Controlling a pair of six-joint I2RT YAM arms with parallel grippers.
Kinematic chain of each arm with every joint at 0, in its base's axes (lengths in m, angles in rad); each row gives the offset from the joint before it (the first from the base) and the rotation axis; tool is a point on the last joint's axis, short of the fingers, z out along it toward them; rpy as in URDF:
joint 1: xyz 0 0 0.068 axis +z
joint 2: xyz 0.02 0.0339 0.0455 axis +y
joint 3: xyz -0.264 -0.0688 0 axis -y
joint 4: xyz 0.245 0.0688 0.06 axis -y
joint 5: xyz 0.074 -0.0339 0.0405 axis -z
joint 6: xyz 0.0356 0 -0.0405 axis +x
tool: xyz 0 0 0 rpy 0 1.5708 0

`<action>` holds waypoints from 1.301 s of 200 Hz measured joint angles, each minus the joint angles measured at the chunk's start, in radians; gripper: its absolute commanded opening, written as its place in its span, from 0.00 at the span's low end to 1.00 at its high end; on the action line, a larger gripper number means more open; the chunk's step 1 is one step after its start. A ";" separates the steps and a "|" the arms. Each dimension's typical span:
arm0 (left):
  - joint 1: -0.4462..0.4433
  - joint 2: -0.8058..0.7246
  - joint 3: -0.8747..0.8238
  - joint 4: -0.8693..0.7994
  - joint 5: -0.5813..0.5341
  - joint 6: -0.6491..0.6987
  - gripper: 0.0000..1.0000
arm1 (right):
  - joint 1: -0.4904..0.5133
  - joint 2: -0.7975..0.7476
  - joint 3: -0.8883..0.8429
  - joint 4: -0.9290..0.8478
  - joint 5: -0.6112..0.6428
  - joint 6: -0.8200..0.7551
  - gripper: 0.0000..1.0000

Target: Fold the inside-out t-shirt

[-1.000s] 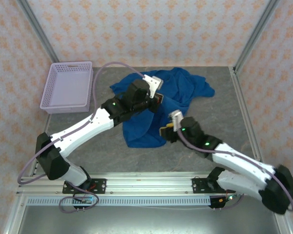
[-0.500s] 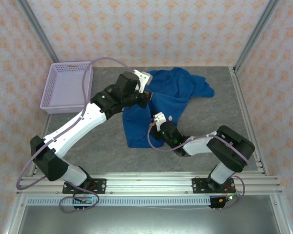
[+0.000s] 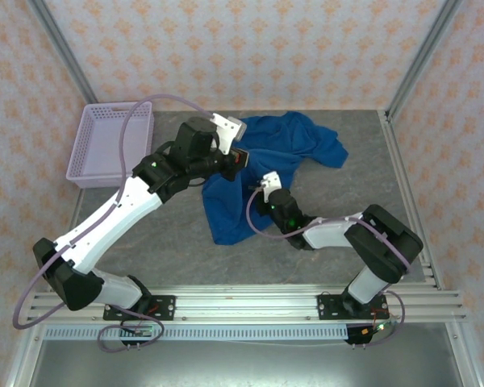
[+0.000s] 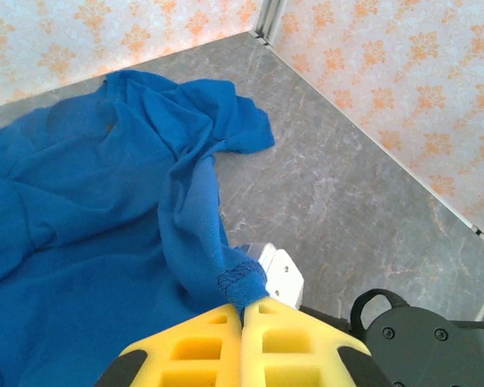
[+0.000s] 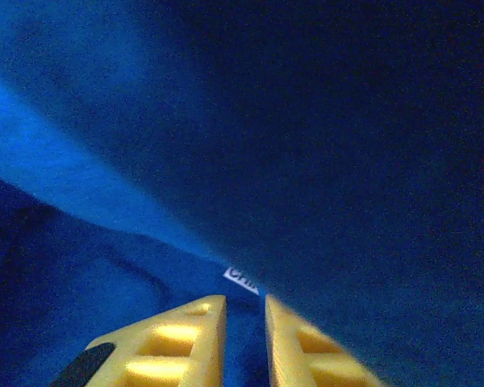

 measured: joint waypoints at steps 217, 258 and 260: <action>0.000 0.028 0.027 -0.018 0.004 -0.060 0.00 | 0.035 0.261 0.251 0.020 -0.232 -0.022 0.22; 0.000 0.011 0.009 -0.023 -0.004 -0.060 0.00 | 0.066 0.304 0.291 0.013 -0.243 0.006 0.21; 0.000 0.009 0.007 -0.023 -0.004 -0.060 0.00 | 0.064 0.306 0.294 0.013 -0.242 0.010 0.21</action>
